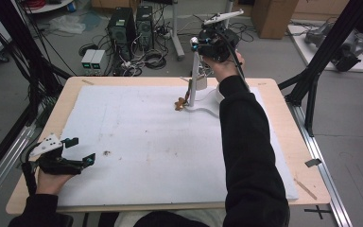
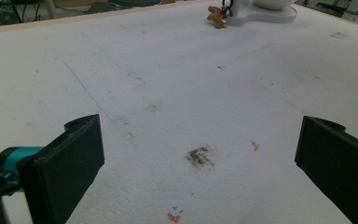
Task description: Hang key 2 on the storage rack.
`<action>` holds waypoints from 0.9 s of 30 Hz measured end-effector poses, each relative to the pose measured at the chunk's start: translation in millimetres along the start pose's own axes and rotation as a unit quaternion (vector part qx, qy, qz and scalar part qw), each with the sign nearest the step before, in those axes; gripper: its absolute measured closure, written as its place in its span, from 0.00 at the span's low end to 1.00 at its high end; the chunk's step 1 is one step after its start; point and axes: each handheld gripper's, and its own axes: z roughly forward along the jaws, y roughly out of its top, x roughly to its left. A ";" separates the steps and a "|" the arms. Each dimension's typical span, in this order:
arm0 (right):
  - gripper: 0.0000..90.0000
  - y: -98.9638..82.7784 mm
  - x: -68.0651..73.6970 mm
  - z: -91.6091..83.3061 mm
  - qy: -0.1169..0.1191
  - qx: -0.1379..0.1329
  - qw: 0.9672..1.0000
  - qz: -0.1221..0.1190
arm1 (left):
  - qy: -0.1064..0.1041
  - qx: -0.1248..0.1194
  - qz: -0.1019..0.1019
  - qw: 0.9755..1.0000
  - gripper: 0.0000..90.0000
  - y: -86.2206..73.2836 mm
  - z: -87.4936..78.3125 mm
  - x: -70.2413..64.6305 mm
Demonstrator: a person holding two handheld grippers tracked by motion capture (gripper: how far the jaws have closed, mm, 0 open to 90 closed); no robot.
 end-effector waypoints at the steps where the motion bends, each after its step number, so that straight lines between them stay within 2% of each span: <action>1: 0.82 0.0 0.0 0.0 0.000 0.000 1.000 0.000 | 0.000 0.000 0.000 1.000 0.02 0.0 0.0 0.0; 5: 0.82 5.1 2.5 5.3 -0.001 0.002 1.000 0.000 | -0.001 -0.001 -0.001 1.000 0.02 0.0 -0.4 0.2; 14: 0.82 8.9 19.7 14.0 -0.003 0.001 1.000 -0.024 | -0.003 -0.001 0.000 1.000 0.02 0.0 0.0 0.0; 19: 0.82 9.4 21.7 19.8 -0.014 0.009 0.999 -0.032 | -0.003 -0.001 -0.002 1.000 0.02 -0.1 0.4 -0.2; 27: 0.82 6.9 21.9 31.7 -0.019 0.011 0.999 -0.027 | -0.003 0.000 -0.001 1.000 0.02 -0.1 0.5 0.0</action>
